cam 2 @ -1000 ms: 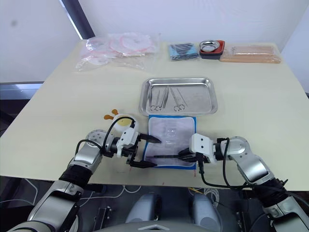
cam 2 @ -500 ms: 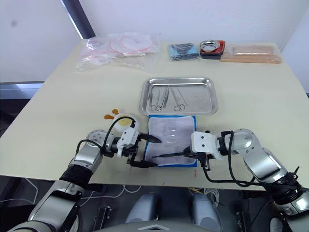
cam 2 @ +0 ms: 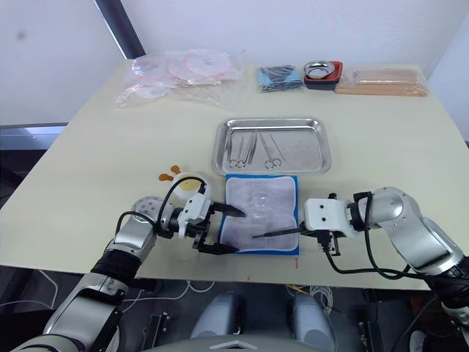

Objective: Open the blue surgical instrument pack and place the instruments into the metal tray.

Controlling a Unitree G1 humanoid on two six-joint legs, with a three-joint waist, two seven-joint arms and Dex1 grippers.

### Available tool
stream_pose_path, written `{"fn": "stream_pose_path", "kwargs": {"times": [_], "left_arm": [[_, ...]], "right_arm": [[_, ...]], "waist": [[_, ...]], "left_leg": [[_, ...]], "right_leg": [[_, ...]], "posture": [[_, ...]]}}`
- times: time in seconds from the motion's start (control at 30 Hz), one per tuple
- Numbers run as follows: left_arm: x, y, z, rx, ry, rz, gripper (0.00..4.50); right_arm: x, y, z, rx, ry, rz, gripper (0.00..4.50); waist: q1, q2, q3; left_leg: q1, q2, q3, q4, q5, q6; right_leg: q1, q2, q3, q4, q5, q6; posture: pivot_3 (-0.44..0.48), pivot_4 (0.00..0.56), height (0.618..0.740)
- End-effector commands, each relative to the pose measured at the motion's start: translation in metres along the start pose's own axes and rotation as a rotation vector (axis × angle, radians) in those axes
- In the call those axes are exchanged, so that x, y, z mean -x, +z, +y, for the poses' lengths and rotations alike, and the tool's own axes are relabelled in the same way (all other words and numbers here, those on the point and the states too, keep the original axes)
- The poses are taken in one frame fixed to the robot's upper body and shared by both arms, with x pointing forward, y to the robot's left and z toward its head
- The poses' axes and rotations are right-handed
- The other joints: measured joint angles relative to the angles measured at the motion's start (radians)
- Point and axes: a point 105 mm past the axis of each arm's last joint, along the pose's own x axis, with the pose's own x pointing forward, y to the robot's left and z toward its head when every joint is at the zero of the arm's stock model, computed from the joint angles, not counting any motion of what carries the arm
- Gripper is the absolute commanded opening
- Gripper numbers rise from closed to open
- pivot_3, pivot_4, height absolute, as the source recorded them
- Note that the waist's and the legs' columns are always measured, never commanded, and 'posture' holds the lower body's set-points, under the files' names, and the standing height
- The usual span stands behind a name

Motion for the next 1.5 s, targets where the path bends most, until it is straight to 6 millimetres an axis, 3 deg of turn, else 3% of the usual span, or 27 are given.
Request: {"fn": "stream_pose_path", "kwargs": {"times": [0.03, 0.5, 0.73, 0.83, 1.07, 1.17, 1.5], "left_arm": [[-0.001, -0.033, -0.011, 0.131, -0.003, 0.096, 4.50], [-0.007, -0.034, -0.012, 0.133, -0.019, 0.086, 4.50], [-0.006, -0.035, -0.012, 0.137, -0.015, 0.085, 4.50], [-0.007, -0.035, -0.011, 0.138, -0.013, 0.083, 4.50], [-0.008, -0.035, -0.012, 0.140, -0.010, 0.079, 4.50], [-0.009, -0.035, -0.012, 0.141, -0.009, 0.078, 4.50], [-0.005, -0.035, -0.011, 0.137, 0.000, 0.084, 4.50]], "right_arm": [[0.015, 0.004, -0.002, 0.036, -0.030, 0.012, 0.07], [0.067, -0.014, -0.006, -0.005, -0.106, 0.080, 0.07], [0.079, -0.008, -0.023, -0.119, -0.217, -0.032, 0.07], [0.078, -0.002, -0.035, -0.189, -0.290, -0.108, 0.07], [0.068, -0.003, -0.089, -0.408, -0.535, -0.209, 0.07], [0.056, -0.006, -0.111, -0.493, -0.613, -0.229, 0.07], [0.018, -0.006, -0.154, -0.653, -0.775, -0.235, 0.07]], "waist": [[0.001, 0.000, 0.000], [0.005, 0.000, 0.000], [0.005, 0.001, 0.000], [0.005, 0.002, 0.000], [0.005, 0.003, 0.000], [0.004, 0.003, -0.001], [0.003, 0.006, -0.001]], "left_leg": [[0.000, 0.000, 0.000, 0.000, 0.000, 0.000], [-0.001, 0.000, 0.000, 0.000, 0.000, 0.000], [0.000, 0.000, 0.000, 0.000, 0.000, 0.000], [0.000, 0.000, 0.000, 0.000, 0.000, 0.000], [0.000, 0.000, 0.000, 0.000, 0.000, 0.000], [0.001, 0.000, 0.001, -0.001, 0.000, 0.000], [0.000, -0.001, 0.000, -0.001, 0.000, 0.000]], "right_leg": [[0.000, 0.000, 0.000, 0.000, 0.000, 0.000], [0.000, -0.001, 0.000, -0.002, 0.000, 0.000], [0.001, -0.001, 0.000, -0.003, 0.000, 0.000], [0.001, -0.001, 0.000, -0.003, 0.000, 0.000], [0.001, -0.001, 0.000, -0.003, 0.000, 0.000], [0.001, -0.001, 0.001, -0.002, 0.000, 0.000], [0.001, -0.001, 0.000, -0.002, 0.001, -0.002]], "posture": [[0.000, 0.150, 0.740], [0.000, 0.150, 0.740], [0.000, 0.150, 0.740], [0.000, 0.150, 0.740], [0.000, 0.150, 0.740], [0.000, 0.150, 0.740], [0.000, 0.150, 0.740]]}}
